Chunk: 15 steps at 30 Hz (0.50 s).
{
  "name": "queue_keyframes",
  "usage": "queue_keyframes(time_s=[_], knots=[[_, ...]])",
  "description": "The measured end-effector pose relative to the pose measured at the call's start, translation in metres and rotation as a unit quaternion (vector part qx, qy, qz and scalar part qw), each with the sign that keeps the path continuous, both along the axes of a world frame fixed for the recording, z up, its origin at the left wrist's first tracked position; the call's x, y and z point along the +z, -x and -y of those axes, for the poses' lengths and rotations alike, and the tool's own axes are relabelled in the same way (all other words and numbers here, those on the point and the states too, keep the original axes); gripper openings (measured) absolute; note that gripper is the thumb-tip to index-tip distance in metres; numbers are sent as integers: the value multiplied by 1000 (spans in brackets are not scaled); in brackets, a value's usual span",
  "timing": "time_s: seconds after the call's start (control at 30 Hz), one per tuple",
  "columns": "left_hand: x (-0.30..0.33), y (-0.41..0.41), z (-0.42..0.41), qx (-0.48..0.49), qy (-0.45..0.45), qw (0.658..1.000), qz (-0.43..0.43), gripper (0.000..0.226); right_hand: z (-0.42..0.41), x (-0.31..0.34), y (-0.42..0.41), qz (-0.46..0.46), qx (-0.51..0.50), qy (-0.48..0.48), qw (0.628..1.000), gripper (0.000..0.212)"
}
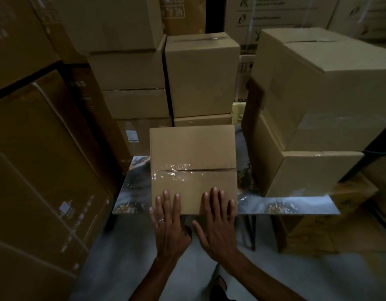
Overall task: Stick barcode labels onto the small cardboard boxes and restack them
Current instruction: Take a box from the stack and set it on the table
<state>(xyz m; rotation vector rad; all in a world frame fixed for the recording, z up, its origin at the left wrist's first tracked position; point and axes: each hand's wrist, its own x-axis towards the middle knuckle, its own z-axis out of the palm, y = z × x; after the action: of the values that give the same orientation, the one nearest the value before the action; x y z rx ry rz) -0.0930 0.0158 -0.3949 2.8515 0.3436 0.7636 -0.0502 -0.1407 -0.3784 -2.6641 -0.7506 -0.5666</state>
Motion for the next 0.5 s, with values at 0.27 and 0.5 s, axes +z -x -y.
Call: queue_keyframes(time_s=[0.27,0.5], knots=[[-33,4,3,-8,61,990,-129,114,17,-38,-10,-146,28,23,989,79],[2,-1,-4,12,165,986,-37,110,9,25,-25,-146,125,-98,977,53]])
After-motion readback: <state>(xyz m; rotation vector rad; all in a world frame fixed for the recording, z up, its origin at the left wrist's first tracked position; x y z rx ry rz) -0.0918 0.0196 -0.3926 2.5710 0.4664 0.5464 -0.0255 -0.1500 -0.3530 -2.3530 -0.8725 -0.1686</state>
